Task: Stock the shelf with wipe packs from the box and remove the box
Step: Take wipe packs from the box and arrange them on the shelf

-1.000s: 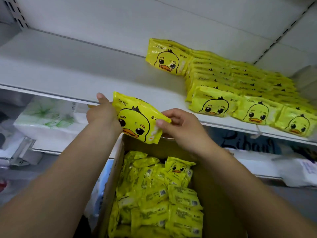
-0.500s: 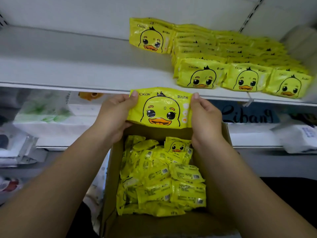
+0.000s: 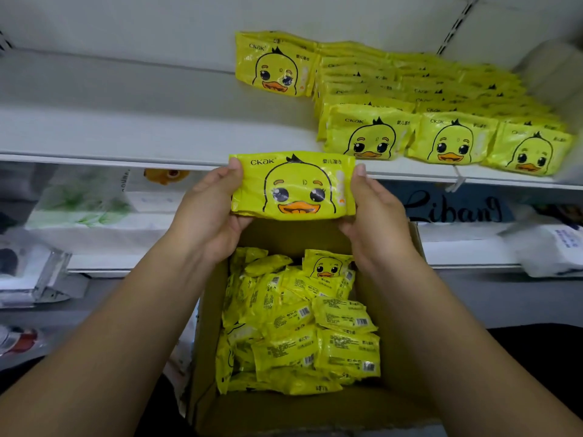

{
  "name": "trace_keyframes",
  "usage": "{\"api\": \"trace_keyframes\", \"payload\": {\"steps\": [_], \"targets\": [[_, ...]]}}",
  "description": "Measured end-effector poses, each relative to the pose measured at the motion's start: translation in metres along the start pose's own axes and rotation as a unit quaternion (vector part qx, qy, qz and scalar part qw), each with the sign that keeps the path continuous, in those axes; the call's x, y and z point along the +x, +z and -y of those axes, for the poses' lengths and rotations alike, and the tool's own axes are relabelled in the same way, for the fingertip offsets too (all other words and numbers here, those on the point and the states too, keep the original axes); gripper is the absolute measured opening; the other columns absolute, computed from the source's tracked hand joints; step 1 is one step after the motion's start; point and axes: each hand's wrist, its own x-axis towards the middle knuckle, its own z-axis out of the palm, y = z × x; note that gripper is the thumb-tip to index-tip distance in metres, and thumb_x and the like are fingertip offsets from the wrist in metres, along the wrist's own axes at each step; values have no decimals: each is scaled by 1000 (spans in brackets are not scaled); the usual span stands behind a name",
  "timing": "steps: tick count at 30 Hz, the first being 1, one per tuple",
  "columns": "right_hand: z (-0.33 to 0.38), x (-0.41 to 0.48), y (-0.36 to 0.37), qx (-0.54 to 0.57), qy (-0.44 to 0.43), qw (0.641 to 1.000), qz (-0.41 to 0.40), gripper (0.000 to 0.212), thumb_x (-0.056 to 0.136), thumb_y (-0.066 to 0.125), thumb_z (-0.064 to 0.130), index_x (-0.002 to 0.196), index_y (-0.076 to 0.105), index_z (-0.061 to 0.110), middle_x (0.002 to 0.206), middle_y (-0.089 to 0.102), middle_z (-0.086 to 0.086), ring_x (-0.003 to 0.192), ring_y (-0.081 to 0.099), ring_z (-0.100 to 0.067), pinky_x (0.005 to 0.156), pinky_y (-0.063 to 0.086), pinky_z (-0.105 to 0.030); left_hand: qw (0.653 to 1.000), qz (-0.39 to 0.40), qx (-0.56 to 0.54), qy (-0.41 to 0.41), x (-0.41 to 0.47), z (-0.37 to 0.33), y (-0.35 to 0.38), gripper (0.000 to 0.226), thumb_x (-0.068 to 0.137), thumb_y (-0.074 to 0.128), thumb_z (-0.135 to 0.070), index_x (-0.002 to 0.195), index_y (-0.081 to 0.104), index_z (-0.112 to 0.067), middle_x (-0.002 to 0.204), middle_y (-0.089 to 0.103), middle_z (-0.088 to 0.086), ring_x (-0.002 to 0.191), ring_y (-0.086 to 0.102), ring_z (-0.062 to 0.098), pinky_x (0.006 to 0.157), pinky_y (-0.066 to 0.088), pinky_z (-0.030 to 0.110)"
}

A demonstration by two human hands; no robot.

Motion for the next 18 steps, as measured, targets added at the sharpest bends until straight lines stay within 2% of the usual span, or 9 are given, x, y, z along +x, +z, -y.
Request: {"api": "trace_keyframes", "payload": {"steps": [3,5,8,11,15,18], "targets": [[-4,0,-3,-22,-5,1000,-10,14,103,57,21,108,69,17,116,72,-10,110,69,-26,78,61,-30,1000,2,7,22,-1,-6,2,10,103,57,-22,101,63,-15,95,77,4,80,74,16,77,63,38],[-4,1,-3,2,-24,999,-39,15,103,54,14,109,68,12,107,74,-9,101,71,-23,76,61,-31,998,37,51,8,-2,-10,1,11,103,56,-20,109,64,-17,99,77,2,84,74,17,75,64,35],[0,4,-2,10,-52,996,-69,13,103,55,13,104,68,12,91,76,-1,87,74,-14,71,61,-29,988,98,113,-33,-5,-12,-3,28,103,53,-12,129,59,-21,113,76,3,94,76,26,81,63,38],[7,4,-2,-23,-87,993,-80,15,103,56,14,95,68,15,83,75,4,79,73,-10,63,58,-21,985,121,118,-21,-7,-15,-4,34,104,50,-4,134,57,-17,119,75,4,93,77,28,81,63,37],[13,6,0,-18,-106,988,-110,12,102,57,14,105,69,11,87,74,0,73,71,-6,61,56,-18,985,129,111,-7,-7,-18,-4,32,105,48,-7,136,58,-8,124,72,10,95,76,26,82,63,33],[15,9,4,-8,-94,988,-121,13,102,57,15,108,69,10,94,75,-5,85,73,-15,66,59,-23,986,123,114,-2,-7,-18,-2,25,105,47,-9,123,63,-1,111,76,14,92,77,24,80,63,31]]}}
